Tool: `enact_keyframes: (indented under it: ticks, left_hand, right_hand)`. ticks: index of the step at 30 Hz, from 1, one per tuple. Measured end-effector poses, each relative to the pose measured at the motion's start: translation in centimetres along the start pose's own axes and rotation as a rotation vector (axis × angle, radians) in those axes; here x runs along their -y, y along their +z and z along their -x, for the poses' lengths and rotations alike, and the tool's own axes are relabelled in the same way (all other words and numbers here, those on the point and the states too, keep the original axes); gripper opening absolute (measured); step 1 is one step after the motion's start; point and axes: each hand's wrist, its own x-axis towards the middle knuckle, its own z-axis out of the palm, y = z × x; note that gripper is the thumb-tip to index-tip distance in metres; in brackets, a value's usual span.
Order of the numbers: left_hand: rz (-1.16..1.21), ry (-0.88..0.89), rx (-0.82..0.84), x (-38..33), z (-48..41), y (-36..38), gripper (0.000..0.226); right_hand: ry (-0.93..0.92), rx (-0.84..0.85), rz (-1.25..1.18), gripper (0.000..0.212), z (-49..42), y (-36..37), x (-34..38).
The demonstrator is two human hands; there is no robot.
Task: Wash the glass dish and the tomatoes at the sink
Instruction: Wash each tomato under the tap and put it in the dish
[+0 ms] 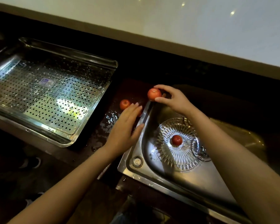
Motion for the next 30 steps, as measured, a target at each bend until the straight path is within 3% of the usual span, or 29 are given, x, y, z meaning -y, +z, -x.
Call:
enact_keyframes:
  ticks: [2, 5, 9, 18, 22, 30]
  left_hand:
    - [0.060, -0.040, -0.071, -1.3, -2.1, -0.5, 0.051]
    - [0.242, -0.104, -0.023, -5.4, -6.0, -0.3, 0.043]
    - [0.678, -0.270, 0.185, -12.5, -9.9, 1.1, 0.028]
    - [0.991, -0.224, 0.590, -26.8, -10.2, 6.5, 0.031]
    - [1.072, -0.224, 0.717, -31.5, -9.4, 10.6, 0.025]
    - [1.011, -0.215, 0.930, -36.3, -7.4, 19.3, 0.029]
  right_hand:
    - [-0.037, -0.020, 0.006, 0.049, 1.7, -1.1, 0.8]
    - [-0.072, -0.124, 0.001, 0.048, 5.4, -4.7, 2.3]
    - [-0.086, -0.242, 0.002, 0.046, 10.7, -9.2, 3.3]
    - [0.045, -0.534, -0.002, 0.044, 23.8, -16.7, -0.5]
    - [0.112, -0.733, -0.287, 0.023, 28.1, -17.8, -3.2]
    - [0.235, -0.976, -0.906, 0.032, 33.0, -16.5, -9.9]
